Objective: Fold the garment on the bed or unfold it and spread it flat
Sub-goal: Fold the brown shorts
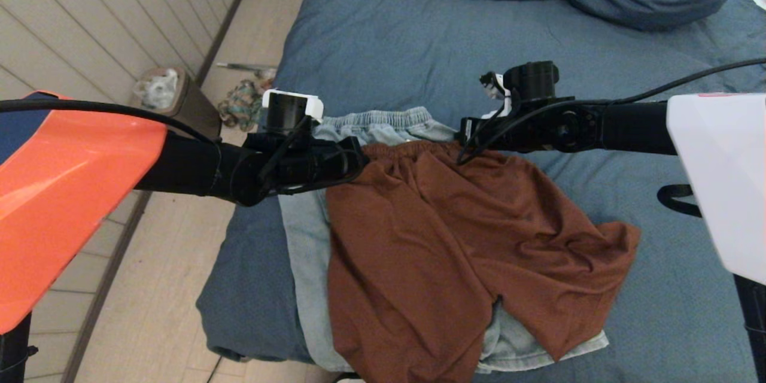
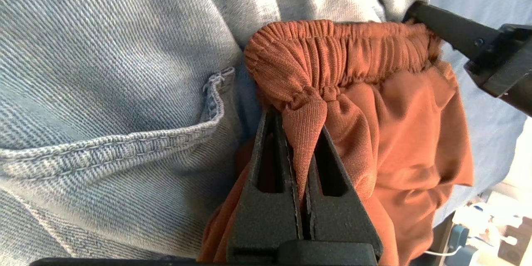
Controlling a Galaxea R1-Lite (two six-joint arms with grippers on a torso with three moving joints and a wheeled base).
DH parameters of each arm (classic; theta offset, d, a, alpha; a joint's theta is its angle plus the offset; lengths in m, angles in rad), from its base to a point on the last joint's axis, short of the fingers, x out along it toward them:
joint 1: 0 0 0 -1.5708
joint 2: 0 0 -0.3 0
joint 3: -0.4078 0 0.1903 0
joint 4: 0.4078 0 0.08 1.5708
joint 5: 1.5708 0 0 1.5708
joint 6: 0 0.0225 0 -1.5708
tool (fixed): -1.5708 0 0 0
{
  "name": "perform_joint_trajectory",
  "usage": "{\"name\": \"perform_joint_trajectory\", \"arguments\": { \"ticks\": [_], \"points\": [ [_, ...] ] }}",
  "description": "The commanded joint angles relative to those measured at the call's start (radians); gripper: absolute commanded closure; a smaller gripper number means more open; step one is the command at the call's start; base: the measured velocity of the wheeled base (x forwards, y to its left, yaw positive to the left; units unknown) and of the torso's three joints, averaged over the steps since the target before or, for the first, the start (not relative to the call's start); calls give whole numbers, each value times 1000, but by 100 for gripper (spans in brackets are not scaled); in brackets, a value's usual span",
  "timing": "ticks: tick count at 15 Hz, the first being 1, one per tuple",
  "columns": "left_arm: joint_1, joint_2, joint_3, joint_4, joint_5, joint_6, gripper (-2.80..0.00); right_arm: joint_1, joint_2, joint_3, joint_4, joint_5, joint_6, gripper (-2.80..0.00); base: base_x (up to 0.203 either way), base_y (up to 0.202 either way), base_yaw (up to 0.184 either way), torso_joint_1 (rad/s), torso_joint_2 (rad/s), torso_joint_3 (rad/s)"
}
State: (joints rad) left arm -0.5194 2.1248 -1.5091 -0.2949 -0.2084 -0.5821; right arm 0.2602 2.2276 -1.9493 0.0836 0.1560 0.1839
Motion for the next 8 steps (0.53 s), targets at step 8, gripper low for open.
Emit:
{"name": "perform_joint_trajectory", "arguments": {
  "ticks": [8],
  "points": [
    [-22,-123,34,-2,-2,-7,0,39,-158,71,6,-75,0,0,0,0,0,0,0,0]
  ]
}}
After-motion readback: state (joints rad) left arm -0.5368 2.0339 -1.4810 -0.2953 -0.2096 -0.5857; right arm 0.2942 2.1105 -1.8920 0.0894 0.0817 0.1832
